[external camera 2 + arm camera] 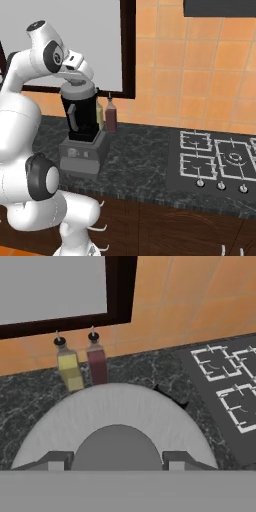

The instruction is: Close the lid blender by securely placing the lid on top.

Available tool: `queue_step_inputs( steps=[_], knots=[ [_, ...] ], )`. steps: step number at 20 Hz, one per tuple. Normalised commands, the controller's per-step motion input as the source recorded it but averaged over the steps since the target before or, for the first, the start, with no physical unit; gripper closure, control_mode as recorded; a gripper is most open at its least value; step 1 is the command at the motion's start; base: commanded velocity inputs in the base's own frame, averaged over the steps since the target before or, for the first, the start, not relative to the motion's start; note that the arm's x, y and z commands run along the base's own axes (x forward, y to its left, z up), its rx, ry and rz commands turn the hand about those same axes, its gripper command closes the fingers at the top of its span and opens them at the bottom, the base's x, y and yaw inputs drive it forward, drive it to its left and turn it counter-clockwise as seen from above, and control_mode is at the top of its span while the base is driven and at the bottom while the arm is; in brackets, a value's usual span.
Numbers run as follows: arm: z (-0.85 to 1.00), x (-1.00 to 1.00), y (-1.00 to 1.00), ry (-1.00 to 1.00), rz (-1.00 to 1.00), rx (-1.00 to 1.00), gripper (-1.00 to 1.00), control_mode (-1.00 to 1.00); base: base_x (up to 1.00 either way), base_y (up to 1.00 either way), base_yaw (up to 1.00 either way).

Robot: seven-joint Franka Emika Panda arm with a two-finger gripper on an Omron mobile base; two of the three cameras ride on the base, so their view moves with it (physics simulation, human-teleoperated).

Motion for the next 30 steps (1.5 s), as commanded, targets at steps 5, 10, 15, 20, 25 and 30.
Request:
queue_step_inputs(
  steps=[5,10,15,20,25,30],
  knots=[
    [0.01,-0.17,-0.03,0.00,0.00,0.01,-1.00,-1.00,0.00,0.00,0.00],
    [0.04,-0.56,-0.03,-0.04,0.00,0.07,-1.00,-1.00,0.00,0.00,0.00],
    [-0.06,-1.00,-0.71,-0.23,0.00,0.12,-1.00,-1.00,0.00,0.00,0.00],
    [-0.76,-1.00,-1.00,-0.10,0.00,0.03,-1.00,-1.00,0.00,0.00,0.00],
    [-1.00,-1.00,-1.00,0.00,0.00,0.00,-1.00,-1.00,0.00,0.00,0.00],
    [0.43,-1.00,-0.57,-0.20,0.00,0.24,-1.00,-1.00,0.00,0.00,0.00]
  ],
)
